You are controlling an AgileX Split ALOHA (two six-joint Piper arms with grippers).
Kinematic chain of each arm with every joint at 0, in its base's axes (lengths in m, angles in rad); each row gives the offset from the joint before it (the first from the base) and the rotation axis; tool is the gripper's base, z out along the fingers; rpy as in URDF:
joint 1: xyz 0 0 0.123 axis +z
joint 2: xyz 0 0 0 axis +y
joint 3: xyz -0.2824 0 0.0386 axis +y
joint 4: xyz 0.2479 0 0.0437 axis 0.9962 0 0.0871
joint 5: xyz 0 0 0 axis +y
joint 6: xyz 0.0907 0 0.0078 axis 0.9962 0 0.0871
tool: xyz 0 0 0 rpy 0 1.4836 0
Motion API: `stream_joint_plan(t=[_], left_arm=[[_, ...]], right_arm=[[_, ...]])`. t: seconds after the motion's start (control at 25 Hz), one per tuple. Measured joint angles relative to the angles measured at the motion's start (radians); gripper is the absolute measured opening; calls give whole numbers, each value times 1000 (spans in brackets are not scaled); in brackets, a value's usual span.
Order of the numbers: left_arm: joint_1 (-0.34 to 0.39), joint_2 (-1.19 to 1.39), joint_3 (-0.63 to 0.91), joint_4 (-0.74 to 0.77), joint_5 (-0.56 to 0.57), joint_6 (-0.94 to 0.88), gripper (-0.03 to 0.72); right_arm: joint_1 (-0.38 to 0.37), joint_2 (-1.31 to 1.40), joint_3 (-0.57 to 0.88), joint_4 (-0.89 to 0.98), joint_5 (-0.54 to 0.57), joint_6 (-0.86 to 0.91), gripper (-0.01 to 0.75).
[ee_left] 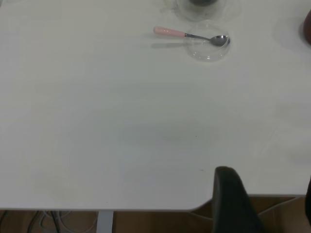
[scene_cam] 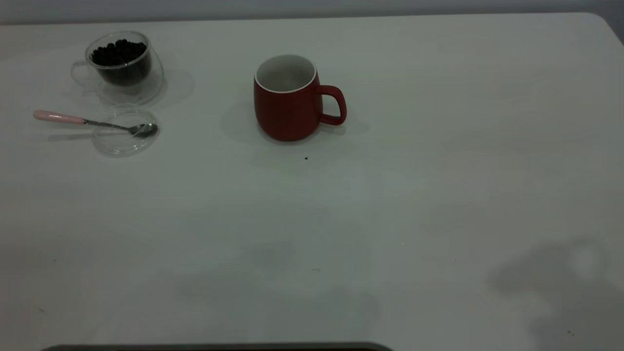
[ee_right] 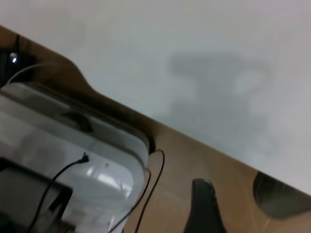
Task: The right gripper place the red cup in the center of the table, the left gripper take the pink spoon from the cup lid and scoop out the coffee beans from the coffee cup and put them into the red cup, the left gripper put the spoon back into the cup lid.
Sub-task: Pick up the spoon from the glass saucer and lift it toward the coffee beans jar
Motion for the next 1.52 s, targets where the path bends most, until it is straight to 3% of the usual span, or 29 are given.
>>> stream_joint_plan(t=[0.24, 0.48, 0.8, 1.04, 1.52], left_arm=[[0, 0, 0, 0, 0, 1, 426], [0, 0, 0, 0, 0, 1, 426], [0, 0, 0, 0, 0, 1, 426], [0, 0, 0, 0, 0, 1, 426], [0, 0, 0, 0, 0, 3, 426]], right_arm=[[-96, -184, 219, 27, -121, 1, 591], [-223, -449, 329, 73, -110, -38, 591], [-340, -759, 341, 78, -66, -71, 591], [-382, -921, 363, 73, -8, -63, 591], [-415, -1050, 363, 51, -3, -48, 591]])
